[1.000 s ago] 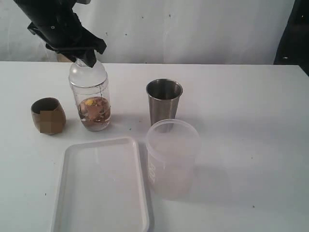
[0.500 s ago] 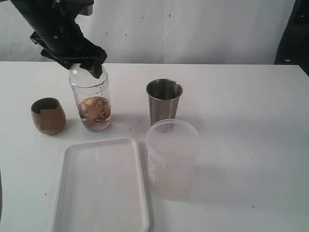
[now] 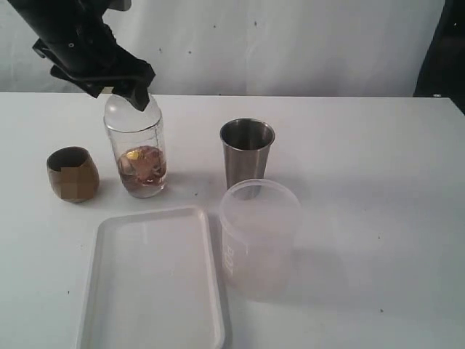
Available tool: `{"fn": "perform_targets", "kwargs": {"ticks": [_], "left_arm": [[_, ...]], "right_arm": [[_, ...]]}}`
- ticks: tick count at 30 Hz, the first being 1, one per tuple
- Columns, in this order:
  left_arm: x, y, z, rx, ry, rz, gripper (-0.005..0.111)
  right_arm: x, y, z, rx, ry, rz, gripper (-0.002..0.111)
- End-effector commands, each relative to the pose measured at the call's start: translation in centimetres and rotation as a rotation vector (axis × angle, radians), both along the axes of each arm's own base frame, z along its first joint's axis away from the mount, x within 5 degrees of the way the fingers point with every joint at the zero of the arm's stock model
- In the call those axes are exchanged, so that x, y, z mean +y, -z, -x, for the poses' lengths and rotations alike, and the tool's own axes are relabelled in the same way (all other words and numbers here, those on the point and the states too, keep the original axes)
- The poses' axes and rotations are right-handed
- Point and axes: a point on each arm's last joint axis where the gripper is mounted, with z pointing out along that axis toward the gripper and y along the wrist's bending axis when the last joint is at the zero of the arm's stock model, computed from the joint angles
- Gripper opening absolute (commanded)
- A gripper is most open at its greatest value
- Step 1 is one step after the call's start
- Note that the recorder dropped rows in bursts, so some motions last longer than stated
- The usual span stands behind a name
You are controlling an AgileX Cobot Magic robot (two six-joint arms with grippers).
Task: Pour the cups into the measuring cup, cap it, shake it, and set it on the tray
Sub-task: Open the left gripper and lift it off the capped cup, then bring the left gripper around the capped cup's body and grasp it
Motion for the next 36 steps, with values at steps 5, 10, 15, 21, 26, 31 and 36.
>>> {"fn": "perform_targets", "kwargs": {"ticks": [5, 10, 15, 21, 26, 31, 36], "left_arm": [[1.0, -1.9, 3.0, -0.126, 0.011, 0.039, 0.073], [1.9, 0.2, 5.0, -0.257, -0.005, 0.081, 0.073], [2.6, 4.1, 6.8, -0.396, -0.091, 0.191, 0.073], [4.9, 11.5, 9.9, -0.537, -0.235, 0.241, 0.073], [4.5, 13.6, 13.0, -0.691, -0.109, 0.425, 0.073], [3.8, 15.6, 12.6, -0.731, -0.052, 0.491, 0.073], [3.0, 17.6, 10.4, -0.72, -0.049, 0.475, 0.099]], "right_arm": [[0.0, 0.1, 0.0, -0.006, -0.005, -0.003, 0.0], [0.0, 0.1, 0.0, -0.006, -0.005, -0.003, 0.0], [0.0, 0.1, 0.0, -0.006, -0.005, -0.003, 0.0], [0.0, 0.1, 0.0, -0.006, -0.005, -0.003, 0.0], [0.0, 0.1, 0.0, -0.006, -0.005, -0.003, 0.0], [0.0, 0.1, 0.0, -0.006, -0.005, -0.003, 0.0], [0.0, 0.1, 0.0, -0.006, -0.005, -0.003, 0.0]]}}
